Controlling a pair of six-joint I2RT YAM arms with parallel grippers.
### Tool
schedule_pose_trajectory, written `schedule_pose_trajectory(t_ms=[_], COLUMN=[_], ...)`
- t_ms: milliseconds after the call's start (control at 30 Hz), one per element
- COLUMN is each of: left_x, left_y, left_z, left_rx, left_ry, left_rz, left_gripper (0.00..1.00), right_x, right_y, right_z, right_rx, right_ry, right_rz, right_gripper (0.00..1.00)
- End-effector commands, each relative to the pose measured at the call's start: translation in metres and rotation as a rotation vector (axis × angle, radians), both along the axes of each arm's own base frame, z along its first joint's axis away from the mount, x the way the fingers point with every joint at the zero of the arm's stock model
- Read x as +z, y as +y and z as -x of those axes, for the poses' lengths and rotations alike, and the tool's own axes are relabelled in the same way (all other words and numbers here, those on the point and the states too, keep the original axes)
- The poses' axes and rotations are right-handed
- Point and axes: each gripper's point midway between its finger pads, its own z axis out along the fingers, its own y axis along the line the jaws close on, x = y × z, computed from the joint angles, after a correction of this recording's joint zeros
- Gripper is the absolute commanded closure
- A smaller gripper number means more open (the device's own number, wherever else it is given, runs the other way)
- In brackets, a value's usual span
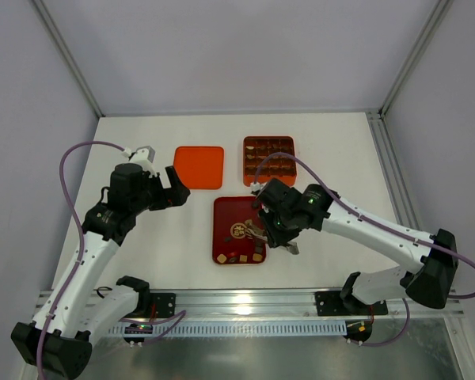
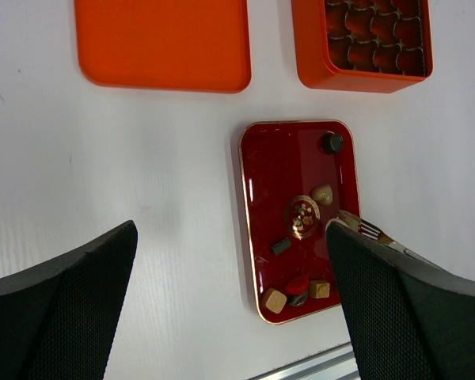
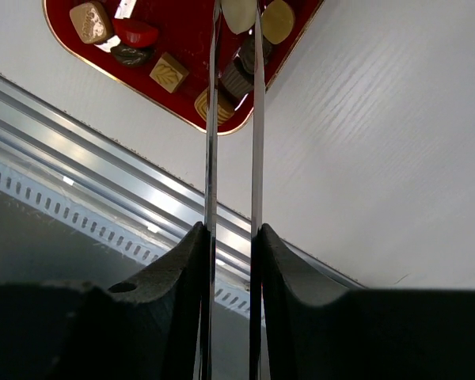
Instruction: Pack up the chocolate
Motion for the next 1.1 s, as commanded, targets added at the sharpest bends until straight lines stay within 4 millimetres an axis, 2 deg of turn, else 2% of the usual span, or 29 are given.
schedule_pose_trajectory(t_ms=[0,300,533,667,900,933,1000,1067], left_x=[0.007,0.006,0.007,0.007,0.005,0.006,0.005,0.004], left_y=[-0.001,-0.002,-0.002,-0.002,-0.002,-0.002,-0.002,-0.002], left_z=[-0.001,-0.001,-0.001,-0.001,-0.001,-0.001,-0.001,-0.002], left_rx=[-0.004,-0.005,-0.007,-0.007,-0.008,-0.007,-0.008,-0.007], left_ry=[-0.027,-0.022,-0.024,-0.025,-0.019,-0.021,-0.019,-0.016], left_rz=[0.014,0.014,0.015,0.015,0.014,0.014,0.014,0.013], left_gripper=[0.00,0.00,0.00,0.00,0.00,0.00,0.00,0.00], right_x=[0.024,0.032,0.053,0.068,0.099,0.094,0.102,0.095], right_y=[0.013,0.014,0.011,0.007,-0.009,-0.013,-0.014,-0.017], right_z=[-0.006,-0.020,-0.056,-0.088,-0.158,-0.171,-0.186,-0.205], right_rx=[0.007,-0.042,-0.107,-0.155,-0.276,-0.301,-0.316,-0.344], right_ry=[-0.028,-0.027,-0.099,-0.155,-0.254,-0.252,-0.274,-0.273], right_rz=[-0.132,-0.252,-0.321,-0.354,-0.416,-0.406,-0.420,-0.409], right_gripper=[0.68,0.68,0.68,0.68,0.68,0.68,0.68,0.68])
